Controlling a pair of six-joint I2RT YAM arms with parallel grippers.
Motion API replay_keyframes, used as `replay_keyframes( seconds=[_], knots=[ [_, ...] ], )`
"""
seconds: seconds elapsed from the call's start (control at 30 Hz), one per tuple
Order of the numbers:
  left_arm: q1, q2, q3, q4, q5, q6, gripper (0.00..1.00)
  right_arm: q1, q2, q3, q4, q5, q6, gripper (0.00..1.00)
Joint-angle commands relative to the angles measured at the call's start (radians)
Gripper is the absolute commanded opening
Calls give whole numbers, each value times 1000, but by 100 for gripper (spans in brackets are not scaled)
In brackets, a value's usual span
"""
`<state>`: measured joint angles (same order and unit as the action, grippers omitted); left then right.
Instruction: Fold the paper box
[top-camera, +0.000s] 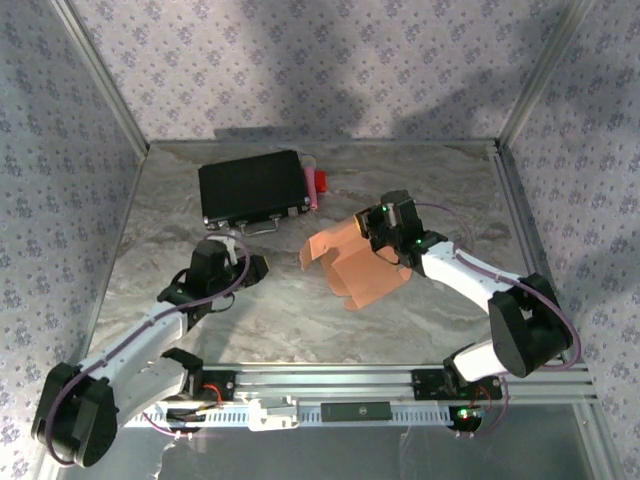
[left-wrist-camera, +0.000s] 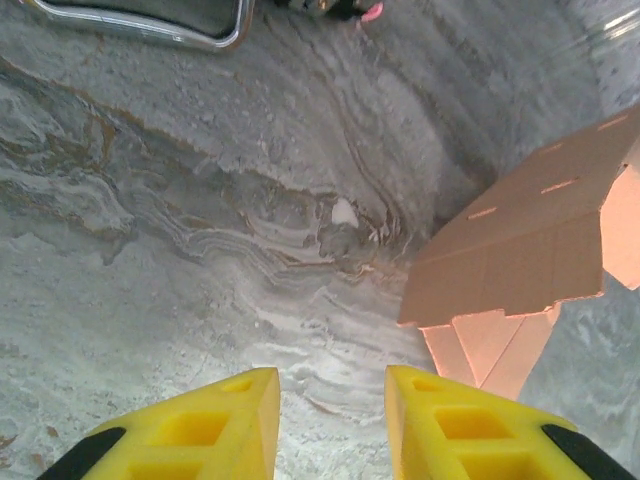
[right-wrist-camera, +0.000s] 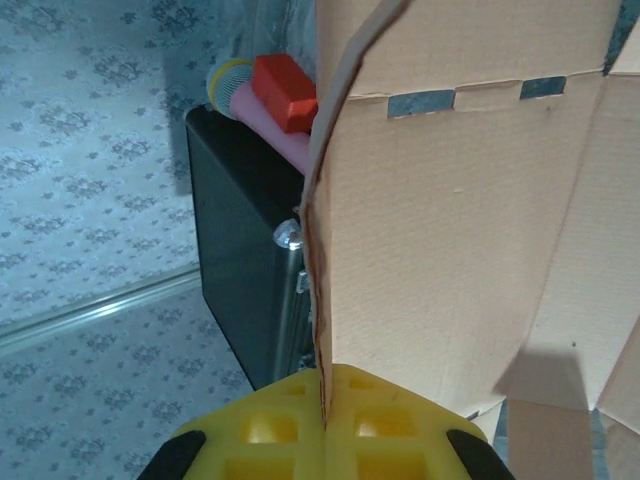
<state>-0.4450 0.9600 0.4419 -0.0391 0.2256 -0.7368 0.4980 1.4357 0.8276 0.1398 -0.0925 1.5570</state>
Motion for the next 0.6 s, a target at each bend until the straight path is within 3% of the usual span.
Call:
replay_keyframes(
  seconds=[0.0, 0.33, 0.57],
  knots=[
    [4, 33, 58, 1, 41, 70, 33, -5, 31, -43, 95, -16, -41, 0],
    [-5, 228, 116, 101, 81, 118, 29, -13, 84, -148, 349, -52, -83, 0],
    [-69, 316, 139, 140, 76, 157, 28, -46, 88, -200, 500, -115, -113, 0]
  ],
)
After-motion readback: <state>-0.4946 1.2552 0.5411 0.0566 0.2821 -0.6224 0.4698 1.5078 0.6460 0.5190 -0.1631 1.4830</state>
